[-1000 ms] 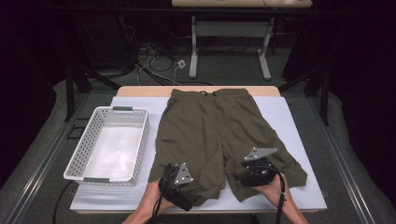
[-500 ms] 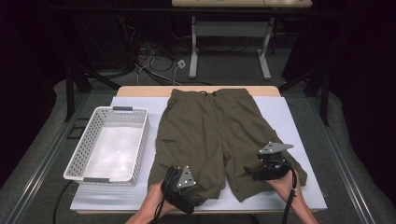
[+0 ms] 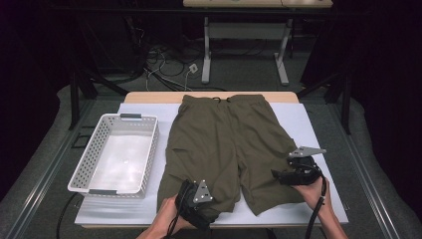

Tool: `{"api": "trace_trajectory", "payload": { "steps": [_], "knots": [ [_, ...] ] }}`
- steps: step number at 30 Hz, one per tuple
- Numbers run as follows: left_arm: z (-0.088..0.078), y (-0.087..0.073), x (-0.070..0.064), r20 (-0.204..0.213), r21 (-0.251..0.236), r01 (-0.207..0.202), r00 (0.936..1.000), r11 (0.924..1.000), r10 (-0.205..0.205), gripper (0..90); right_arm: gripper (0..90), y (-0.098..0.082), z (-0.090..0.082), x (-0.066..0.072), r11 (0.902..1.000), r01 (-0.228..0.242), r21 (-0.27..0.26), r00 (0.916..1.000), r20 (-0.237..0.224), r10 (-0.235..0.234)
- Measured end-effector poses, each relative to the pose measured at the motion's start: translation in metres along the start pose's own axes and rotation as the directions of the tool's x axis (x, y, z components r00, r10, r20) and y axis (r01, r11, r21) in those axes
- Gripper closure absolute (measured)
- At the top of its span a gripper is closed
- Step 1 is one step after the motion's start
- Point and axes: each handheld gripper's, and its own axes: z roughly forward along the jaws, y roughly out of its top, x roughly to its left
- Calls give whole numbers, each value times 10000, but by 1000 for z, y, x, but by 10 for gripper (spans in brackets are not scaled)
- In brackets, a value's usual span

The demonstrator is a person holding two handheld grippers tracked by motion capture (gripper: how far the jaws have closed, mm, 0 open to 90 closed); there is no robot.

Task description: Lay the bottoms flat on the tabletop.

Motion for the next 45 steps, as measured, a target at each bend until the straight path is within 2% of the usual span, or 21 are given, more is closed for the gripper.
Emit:
{"api": "trace_trajectory", "payload": {
  "steps": [5, 7, 9, 11, 15, 16, 22, 24, 26, 27, 30, 31, 33, 35, 36, 40, 42, 44, 45],
  "knots": [
    [0, 0, 1, 27, -114, 158, 9999, 9998, -157, 0, 232, -2, -7, -18, 9993, -363, -69, 9985, 413, 366],
    [1, 0, 1, 75, -5, 163, 9998, 9999, -163, 0, 241, -3, -10, -26, 9979, -643, -122, 9961, 593, 649],
    [2, 1, 0, 141, 106, 161, 9998, 9998, -163, 2, 247, -5, -12, -36, 9969, -787, -87, 9919, 996, 791],
    [2, 1, 0, 232, 165, 116, 9997, 9998, -120, 2, 260, -9, -12, -46, 9931, -1164, 104, 9836, 1396, 1138],
    [4, 1, -1, 275, 115, 117, 9996, 9999, -120, 44, 288, -20, -5, -62, 9839, -1715, 504, 9743, 1566, 1619],
    [4, 1, -1, 297, 130, 116, 9995, 9998, -119, 59, 291, -22, -3, -64, 9799, -1874, 680, 9721, 1562, 1751],
    [5, 0, 0, 431, 156, 61, 9990, 9999, -68, 205, 314, -29, 6, -69, 9700, -2150, 1136, 9680, 1563, 1963],
    [5, 0, 0, 408, 121, 92, 9991, 9999, -97, 304, 333, -30, 8, -70, 9637, -2381, 1208, 9649, 1430, 2205],
    [5, 0, 1, 508, 130, 82, 9987, 9999, -89, 380, 344, -31, 11, -70, 9615, -2445, 1257, 9633, 1450, 2260],
    [6, 0, 2, 446, 118, 125, 9989, 9999, -130, 415, 351, -32, 11, -71, 9608, -2443, 1312, 9632, 1471, 2248],
    [5, -1, 2, 615, 112, 154, 9980, 9998, -161, 491, 370, -33, 12, -71, 9583, -2555, 1278, 9607, 1445, 2368],
    [5, -1, 2, 606, 58, 167, 9980, 9998, -170, 521, 373, -33, 12, -72, 9605, -2454, 1310, 9642, 1360, 2278],
    [6, -2, 3, 603, -46, 196, 9980, 9998, -193, 549, 373, -33, 10, -73, 9579, -2595, 1226, 9593, 1472, 2410],
    [6, -2, 4, 652, 24, 201, 9977, 9998, -202, 566, 368, -33, 10, -75, 9598, -2538, 1195, 9598, 1542, 2346],
    [6, -2, 4, 649, 30, 195, 9977, 9998, -197, 570, 368, -33, 10, -74, 9562, -2684, 1170, 9560, 1548, 2494],
    [6, -1, 4, 534, -17, 268, 9982, 9996, -266, 587, 371, -34, 12, -75, 9548, -2710, 1221, 9548, 1597, 2506],
    [6, -2, 5, 579, -18, 379, 9976, 9993, -378, 634, 416, -34, 12, -75, 9580, -2572, 1266, 9584, 1606, 2360],
    [6, -2, 6, 609, -116, 439, 9972, 9990, -431, 699, 477, -33, 13, -73, 9588, -2557, 1242, 9568, 1746, 2325],
    [7, -2, 6, 600, -230, 480, 9971, 9986, -466, 730, 509, -33, 13, -72, 9630, -2360, 1303, 9600, 1852, 2102]
  ]
}}
